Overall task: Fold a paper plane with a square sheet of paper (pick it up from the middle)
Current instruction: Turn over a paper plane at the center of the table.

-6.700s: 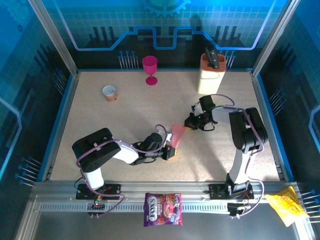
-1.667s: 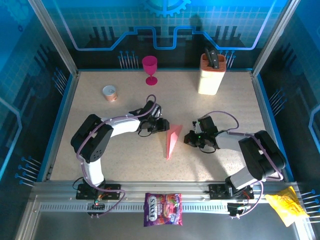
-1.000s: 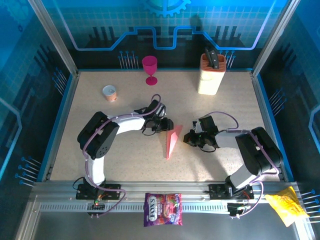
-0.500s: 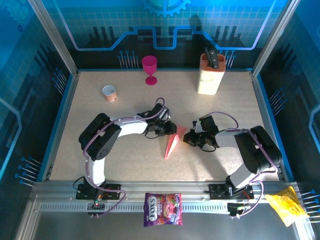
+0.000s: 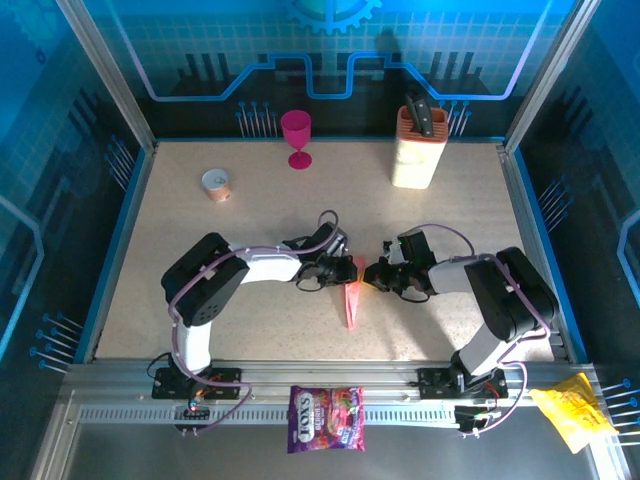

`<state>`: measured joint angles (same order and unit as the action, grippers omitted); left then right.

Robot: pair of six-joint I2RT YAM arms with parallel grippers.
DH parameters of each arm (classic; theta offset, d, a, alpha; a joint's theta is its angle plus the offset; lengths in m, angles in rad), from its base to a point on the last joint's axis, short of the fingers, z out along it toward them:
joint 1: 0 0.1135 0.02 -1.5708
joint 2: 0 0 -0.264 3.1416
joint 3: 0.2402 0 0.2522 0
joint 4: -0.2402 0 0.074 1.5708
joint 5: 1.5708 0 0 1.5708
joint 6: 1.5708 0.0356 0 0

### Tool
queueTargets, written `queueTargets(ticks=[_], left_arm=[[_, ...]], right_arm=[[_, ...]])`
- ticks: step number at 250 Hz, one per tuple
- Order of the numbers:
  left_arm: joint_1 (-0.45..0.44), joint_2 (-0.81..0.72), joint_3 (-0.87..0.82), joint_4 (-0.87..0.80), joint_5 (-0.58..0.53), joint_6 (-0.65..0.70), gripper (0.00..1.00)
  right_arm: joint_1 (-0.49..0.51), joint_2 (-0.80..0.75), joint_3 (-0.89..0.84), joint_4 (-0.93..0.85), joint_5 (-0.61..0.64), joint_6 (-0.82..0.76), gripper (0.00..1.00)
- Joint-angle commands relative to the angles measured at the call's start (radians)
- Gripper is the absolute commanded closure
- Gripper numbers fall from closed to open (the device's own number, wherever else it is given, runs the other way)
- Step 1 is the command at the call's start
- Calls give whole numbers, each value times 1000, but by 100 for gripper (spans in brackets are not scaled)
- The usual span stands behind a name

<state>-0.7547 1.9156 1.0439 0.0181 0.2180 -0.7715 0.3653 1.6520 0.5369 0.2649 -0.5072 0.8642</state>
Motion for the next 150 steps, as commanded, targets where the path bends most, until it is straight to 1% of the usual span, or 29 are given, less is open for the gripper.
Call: queueTargets(ticks=[1, 17, 28, 38, 53, 89, 106, 150], left_arm=[[-2, -74, -23, 2, -52, -13, 80], [-2, -88, -26, -4, -54, -7, 72], [-2, -97, -34, 2, -57, -8, 69], [-1, -106, -43, 12, -59, -9, 69], [2, -117, -58, 30, -62, -16, 69], [12, -118, -73, 63, -53, -28, 80], [12, -108, -67, 59, -45, -25, 80], [12, -80, -57, 70, -25, -33, 77]], right_arm=[[43, 45, -6, 25, 74, -39, 100], [44, 21, 10, -28, 87, -61, 100], [43, 11, 18, -50, 93, -70, 100], [41, 4, 24, -65, 97, -77, 100], [40, 0, 29, -78, 101, -83, 100], [37, -1, 27, -84, 104, -85, 100], [37, 0, 23, -79, 104, -84, 100], [37, 14, 12, -55, 102, -73, 100]])
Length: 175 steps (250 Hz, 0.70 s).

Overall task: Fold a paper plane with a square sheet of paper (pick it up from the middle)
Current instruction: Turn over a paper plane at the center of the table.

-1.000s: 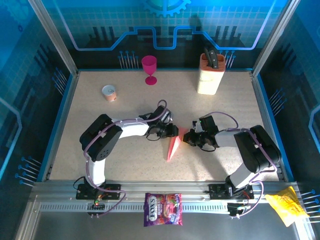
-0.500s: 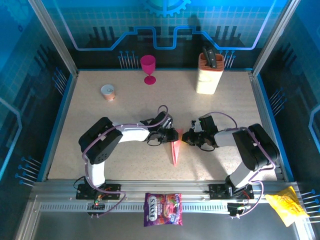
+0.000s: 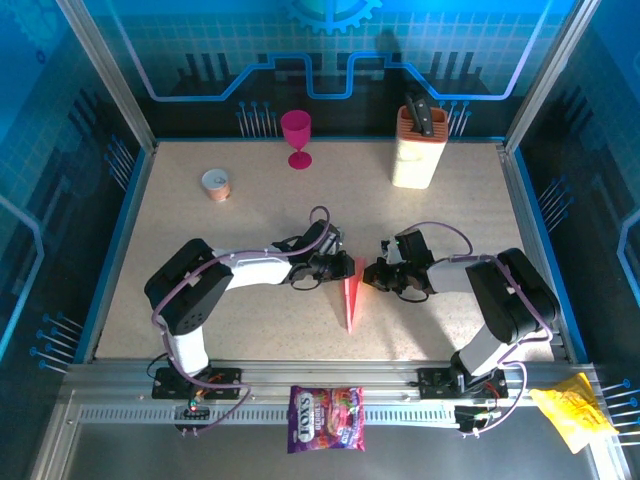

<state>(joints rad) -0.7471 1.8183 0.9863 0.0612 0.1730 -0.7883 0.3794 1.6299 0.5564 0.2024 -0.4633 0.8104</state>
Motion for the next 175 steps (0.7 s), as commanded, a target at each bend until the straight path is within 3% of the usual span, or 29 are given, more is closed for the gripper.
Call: queueTargets(ticks=[1, 83, 129, 175], left_arm=[[4, 19, 0, 26, 21, -17, 77], [-16, 66, 25, 36, 43, -25, 81], [-18, 39, 13, 21, 9, -23, 100], [6, -87, 52, -228, -124, 96, 100]], right_arm=[[22, 36, -7, 8, 58, -18, 100], [21, 44, -12, 22, 48, -13, 100], [18, -18, 0, -30, 40, -29, 100], [14, -194, -5, -172, 76, -69, 100]])
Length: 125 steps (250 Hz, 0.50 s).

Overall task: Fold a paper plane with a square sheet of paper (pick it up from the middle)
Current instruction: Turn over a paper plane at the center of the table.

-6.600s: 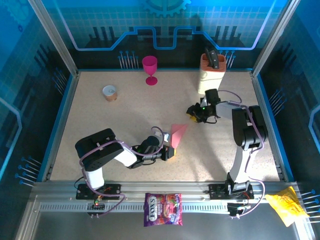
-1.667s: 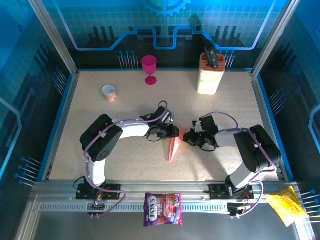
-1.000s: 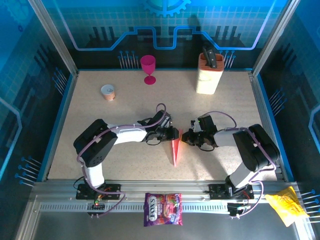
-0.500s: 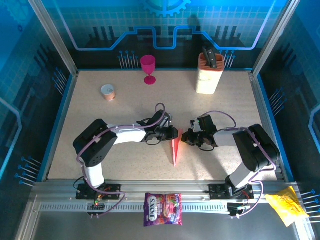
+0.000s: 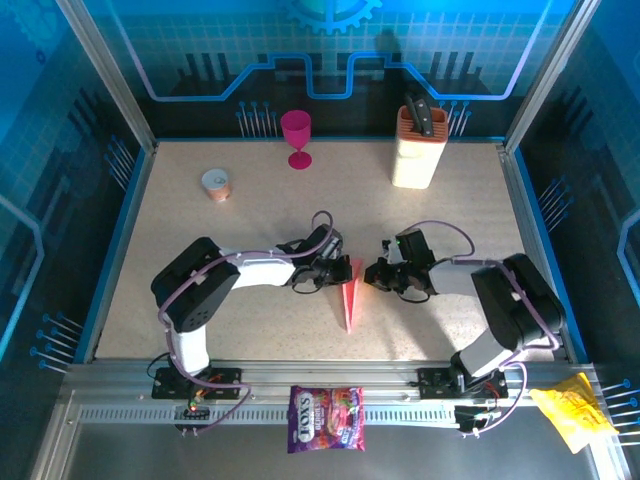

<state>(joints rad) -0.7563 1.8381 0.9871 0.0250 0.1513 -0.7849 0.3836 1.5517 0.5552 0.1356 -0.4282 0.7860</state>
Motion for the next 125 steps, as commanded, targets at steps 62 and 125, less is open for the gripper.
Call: queueTargets(ticks=[62, 125], left_arm=[[22, -141, 209, -586, -335, 273, 100], [38, -57, 267, -695, -448, 360, 100]], right_arm=[[67, -314, -39, -215, 91, -35, 100], [193, -460, -76, -286, 186, 15, 100]])
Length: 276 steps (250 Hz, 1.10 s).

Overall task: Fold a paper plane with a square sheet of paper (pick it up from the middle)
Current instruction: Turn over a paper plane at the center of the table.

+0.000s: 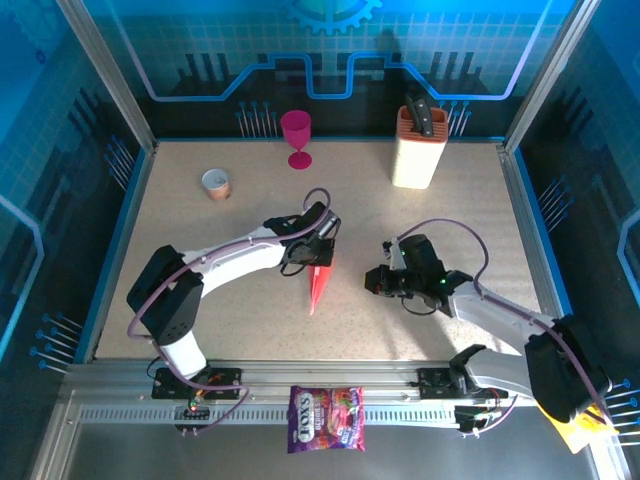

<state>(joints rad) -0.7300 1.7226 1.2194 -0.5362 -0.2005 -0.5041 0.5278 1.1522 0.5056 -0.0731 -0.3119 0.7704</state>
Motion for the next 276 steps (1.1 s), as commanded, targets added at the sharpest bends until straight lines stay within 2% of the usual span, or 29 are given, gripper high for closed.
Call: queueTargets(ticks=[1, 68, 84, 115, 146, 229, 276], left_arm=[[12, 60, 36, -135, -98, 80, 100], [12, 154, 55, -134, -124, 85, 99], [11, 157, 46, -123, -114, 81, 91], [9, 145, 16, -97, -91, 68, 66], [6, 127, -13, -75, -65, 59, 55], [-14, 136, -73, -21, -39, 23, 46], [-16, 160, -147, 68, -20, -24, 41]], right_arm=[[47, -62, -27, -77, 71, 31, 100], [107, -114, -46, -108, 127, 52, 100], [110, -114, -45, -111, 132, 50, 100], [113, -109, -38, -113, 138, 46, 100], [115, -94, -30, -110, 140, 40, 100], [120, -63, -20, -93, 143, 41, 100], [123, -84, -16, -115, 153, 41, 100]])
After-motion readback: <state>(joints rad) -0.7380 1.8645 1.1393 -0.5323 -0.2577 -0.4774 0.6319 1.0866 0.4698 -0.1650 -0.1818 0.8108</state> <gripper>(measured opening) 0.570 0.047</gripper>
